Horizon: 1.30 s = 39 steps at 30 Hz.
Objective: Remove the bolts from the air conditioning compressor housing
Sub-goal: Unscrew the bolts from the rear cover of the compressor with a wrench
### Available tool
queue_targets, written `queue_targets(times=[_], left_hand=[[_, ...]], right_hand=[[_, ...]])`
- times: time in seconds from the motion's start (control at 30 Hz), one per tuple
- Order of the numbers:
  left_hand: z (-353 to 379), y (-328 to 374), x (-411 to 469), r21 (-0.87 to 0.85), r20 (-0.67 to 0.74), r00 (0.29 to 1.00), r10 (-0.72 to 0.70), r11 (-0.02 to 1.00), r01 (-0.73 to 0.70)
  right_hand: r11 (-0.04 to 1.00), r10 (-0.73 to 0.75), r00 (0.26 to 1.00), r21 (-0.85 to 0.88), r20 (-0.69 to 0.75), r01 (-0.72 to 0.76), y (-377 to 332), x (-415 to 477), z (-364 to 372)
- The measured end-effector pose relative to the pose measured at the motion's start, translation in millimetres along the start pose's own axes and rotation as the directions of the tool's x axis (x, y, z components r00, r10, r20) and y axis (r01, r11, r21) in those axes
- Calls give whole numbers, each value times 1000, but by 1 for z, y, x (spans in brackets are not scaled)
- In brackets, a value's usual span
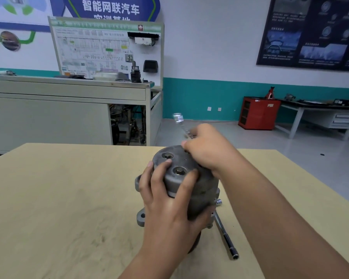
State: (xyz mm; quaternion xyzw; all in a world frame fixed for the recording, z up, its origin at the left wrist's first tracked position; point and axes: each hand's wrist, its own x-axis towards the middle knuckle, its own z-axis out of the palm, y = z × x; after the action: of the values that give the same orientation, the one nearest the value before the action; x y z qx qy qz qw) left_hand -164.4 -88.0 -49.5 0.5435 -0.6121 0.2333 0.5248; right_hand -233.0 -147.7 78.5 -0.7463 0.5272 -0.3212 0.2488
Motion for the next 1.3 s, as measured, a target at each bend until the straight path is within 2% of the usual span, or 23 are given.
queue_targets(times=[0.13,0.23,0.33,0.4,0.47,0.53,0.57,0.67,0.77,0.83,0.9,0.97,1.07,1.13,1.3], left_hand=[[3,2,5,-11,43,999,-3,1000,3],[5,3,7,-9,36,999,-11,1000,11],[4,3,5,-12,27,1000,-5,1000,5],[3,2,4,-20,34,999,-4,1000,5],[2,0,4,-40,33,999,0,999,2],[1,-1,3,-68,7,1000,-9,998,10],[1,-1,3,-81,-6,1000,-20,996,20],[-1,-1,3,-92,-16,999,-31,995,29],[1,-2,3,-75,-20,1000,4,997,-5],[1,-5,3,-84,-31,999,16,996,-19],[-1,-7,3,-95,-33,999,16,995,-19],[-3,-7,3,-100,-33,999,11,995,-14],[-3,-4,3,-93,-30,1000,6,996,-9],[-2,-3,2,-87,-28,1000,2,996,-5],[-3,-5,3,-85,-18,1000,6,996,-8]], right_hand=[[970,-138,989,-193,51,145,-14,-22,6],[924,-345,938,-183,-29,335,-3,-37,4],[795,-597,780,-274,-189,542,17,-47,10],[719,-695,628,-330,-351,611,31,-51,19],[652,-742,459,-364,-489,665,47,-53,28],[627,-717,379,-303,-586,718,62,-56,36],[629,-679,384,-227,-625,743,68,-58,40],[605,-463,493,144,-736,783,70,-64,50],[474,-52,601,510,-798,718,63,-59,42],[395,181,699,702,-692,592,58,-43,29],[368,278,815,840,-509,399,52,-25,15],[438,317,889,882,-331,173,44,-9,5],[653,255,953,756,-161,-47,37,4,-4],[763,192,976,641,-106,-80,36,6,-7],[855,116,993,510,-2,-99,32,2,-15]])
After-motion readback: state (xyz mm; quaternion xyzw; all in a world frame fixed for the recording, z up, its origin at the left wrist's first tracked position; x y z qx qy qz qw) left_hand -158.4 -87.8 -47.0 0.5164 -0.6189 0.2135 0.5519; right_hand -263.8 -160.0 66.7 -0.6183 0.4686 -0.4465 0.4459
